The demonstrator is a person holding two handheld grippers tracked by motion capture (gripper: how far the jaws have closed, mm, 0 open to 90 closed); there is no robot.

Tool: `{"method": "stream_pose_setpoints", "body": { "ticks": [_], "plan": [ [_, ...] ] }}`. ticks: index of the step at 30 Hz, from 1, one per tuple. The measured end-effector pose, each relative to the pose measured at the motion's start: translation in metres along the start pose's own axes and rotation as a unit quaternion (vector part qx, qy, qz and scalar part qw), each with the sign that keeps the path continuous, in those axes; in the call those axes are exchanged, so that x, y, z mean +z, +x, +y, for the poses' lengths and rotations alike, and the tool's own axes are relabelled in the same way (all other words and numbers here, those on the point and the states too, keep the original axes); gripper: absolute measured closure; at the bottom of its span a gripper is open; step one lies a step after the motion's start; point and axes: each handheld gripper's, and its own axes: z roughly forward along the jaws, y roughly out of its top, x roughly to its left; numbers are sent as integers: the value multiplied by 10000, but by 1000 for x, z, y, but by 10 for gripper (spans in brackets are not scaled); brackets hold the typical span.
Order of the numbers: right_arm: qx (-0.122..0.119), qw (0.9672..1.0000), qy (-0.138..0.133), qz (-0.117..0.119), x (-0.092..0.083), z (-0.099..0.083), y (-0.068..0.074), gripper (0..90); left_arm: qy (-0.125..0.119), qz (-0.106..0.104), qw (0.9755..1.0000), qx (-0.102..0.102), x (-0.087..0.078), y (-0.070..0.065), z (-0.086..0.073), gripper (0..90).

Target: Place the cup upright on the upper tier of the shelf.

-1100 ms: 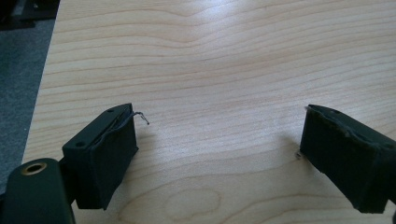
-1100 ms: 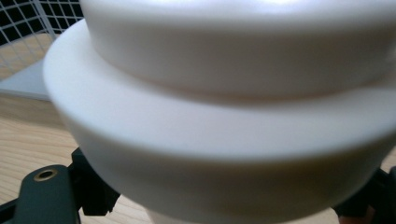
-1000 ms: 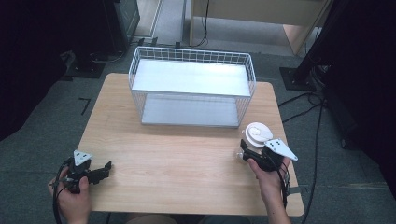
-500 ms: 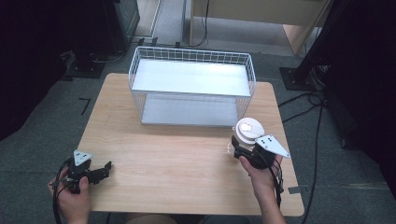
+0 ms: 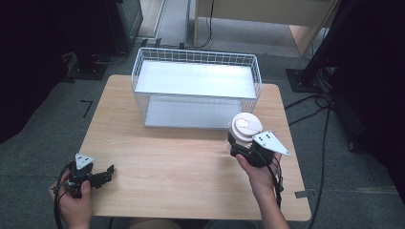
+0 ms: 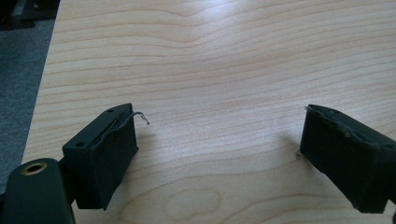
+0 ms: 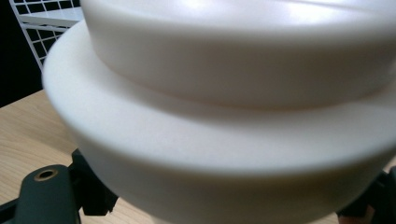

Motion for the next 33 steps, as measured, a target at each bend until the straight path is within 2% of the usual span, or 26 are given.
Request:
{"method": "stream_pose_setpoints", "body": {
  "ticks": [10, 25, 33],
  "plan": [
    [-43, 9999, -92, 73, 7, 18, 12, 160, 2, -1, 10000, 1, 0, 0, 0, 112],
    [-71, 9995, -299, 71, 17, 54, 18, 161, 2, 3, 10000, 7, 0, 0, 0, 112],
    [-86, 9985, -531, 51, 21, 68, 23, 161, 3, 3, 10000, 8, 0, 0, 0, 112]
  ]
}}
